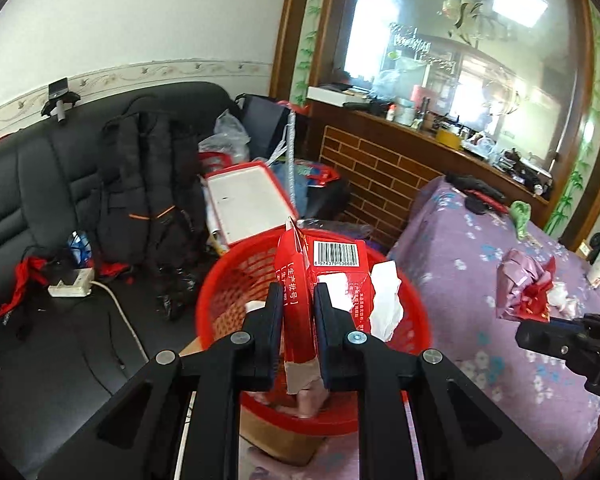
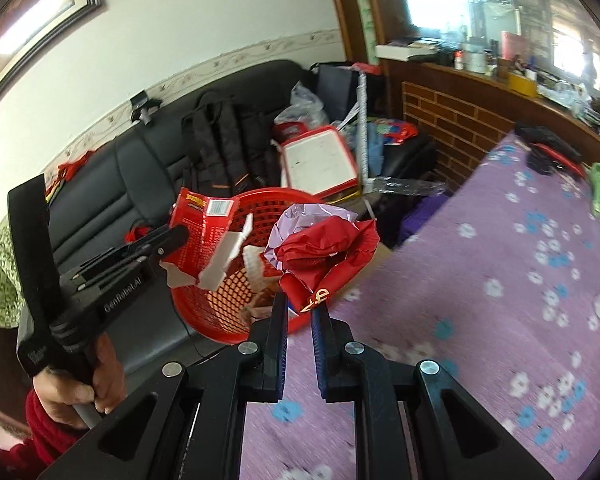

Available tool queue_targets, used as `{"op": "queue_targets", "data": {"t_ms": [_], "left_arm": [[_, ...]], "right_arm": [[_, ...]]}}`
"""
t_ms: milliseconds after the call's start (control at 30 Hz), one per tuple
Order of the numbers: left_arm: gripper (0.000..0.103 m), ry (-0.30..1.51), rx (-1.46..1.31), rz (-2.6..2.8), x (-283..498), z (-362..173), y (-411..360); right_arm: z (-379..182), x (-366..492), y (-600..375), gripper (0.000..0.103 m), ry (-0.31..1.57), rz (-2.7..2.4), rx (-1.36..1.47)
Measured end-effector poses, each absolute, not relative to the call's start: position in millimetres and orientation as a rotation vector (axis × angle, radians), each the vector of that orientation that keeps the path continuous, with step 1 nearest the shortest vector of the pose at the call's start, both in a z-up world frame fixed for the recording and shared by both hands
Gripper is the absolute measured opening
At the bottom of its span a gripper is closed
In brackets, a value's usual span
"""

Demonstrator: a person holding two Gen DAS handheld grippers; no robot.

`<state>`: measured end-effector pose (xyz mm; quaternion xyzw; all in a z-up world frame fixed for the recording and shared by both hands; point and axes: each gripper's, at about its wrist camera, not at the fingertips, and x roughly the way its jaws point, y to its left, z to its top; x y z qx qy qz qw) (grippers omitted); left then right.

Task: Collect trash
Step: 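Open the left tool over the basket to drop the box while the right tool drops the packet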

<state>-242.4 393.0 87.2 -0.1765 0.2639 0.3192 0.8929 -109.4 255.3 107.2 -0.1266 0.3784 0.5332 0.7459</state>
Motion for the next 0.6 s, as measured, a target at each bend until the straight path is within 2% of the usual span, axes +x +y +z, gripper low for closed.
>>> {"op": "queue_targets", "data": {"t_ms": [233,367,433,500,600], "left_arm": [[0.015,0.569,-0.369,0.686,-240.1,77.8,405.9],[0.019,0.568,-0.397,0.682,-242.4,75.5,411.9],[0.026,0.567,-0.400,0.677,-242.2,76.2,412.1],[0.051,0.556,-0.398,0.677,-241.9,78.3,408.5],[0.052,0.547,-0.379,0.675,-239.5,82.4,400.7]], "right_arm": [[90.0,-105.4,300.8,0.013,0.869,1.168,-0.314],[77.5,-99.3,313.9,0.023,0.905,1.156,-0.322],[75.5,-95.8,310.1,0.023,0.917,1.161,-0.308],[77.3,-92.1,301.1,0.023,0.918,1.155,-0.282],[86.7,-87.7,276.7,0.023,0.894,1.144,-0.238]]}}
